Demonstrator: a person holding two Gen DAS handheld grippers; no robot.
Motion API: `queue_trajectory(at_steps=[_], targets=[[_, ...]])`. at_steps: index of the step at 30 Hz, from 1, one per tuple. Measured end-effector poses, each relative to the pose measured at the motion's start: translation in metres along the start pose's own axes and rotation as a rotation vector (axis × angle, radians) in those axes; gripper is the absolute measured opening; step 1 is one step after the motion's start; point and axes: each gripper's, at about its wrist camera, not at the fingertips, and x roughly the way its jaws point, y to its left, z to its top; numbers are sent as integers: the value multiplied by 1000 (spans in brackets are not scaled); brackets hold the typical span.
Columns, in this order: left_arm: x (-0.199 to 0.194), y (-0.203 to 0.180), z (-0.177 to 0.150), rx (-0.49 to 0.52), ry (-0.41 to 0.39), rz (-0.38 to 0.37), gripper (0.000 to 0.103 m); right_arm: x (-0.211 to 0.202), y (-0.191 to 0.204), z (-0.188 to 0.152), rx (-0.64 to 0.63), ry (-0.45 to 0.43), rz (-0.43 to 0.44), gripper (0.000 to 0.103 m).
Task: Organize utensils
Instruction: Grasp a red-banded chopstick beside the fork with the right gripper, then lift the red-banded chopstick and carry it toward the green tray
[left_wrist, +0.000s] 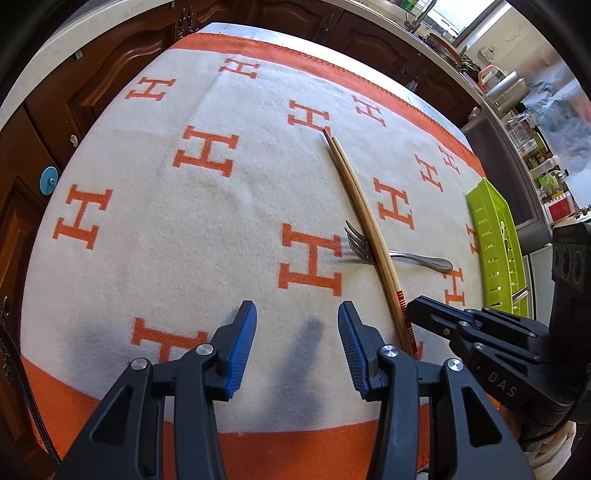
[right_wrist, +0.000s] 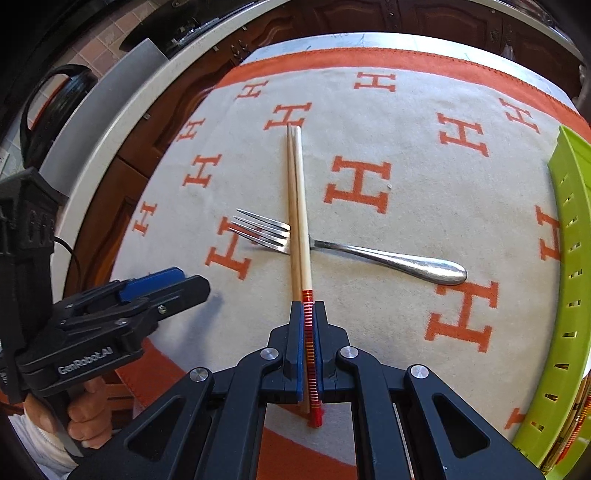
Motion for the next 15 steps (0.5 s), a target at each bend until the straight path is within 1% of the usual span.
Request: queue_trajectory(at_steps=[2, 6, 8, 12, 14, 15], targets=[[0, 1, -1, 0, 2, -5, 44, 4, 0, -2, -2, 3, -7, 4], [2, 1, -1, -1, 4, -9, 45, 5, 7, -3, -38, -14, -55, 5], [3, 0, -2, 0, 5, -11, 45, 10, 11, -3, -56, -4, -86, 8], [1, -1, -3, 1, 8, -16, 45, 12, 24, -4, -127, -32, -141, 12], [1, -2, -3, 1, 9, -21, 46, 12, 27, -5, -146, -39, -150, 17], [1, -3, -3, 1, 9, -22, 46, 12, 29, -5, -153, -43, -155, 17]])
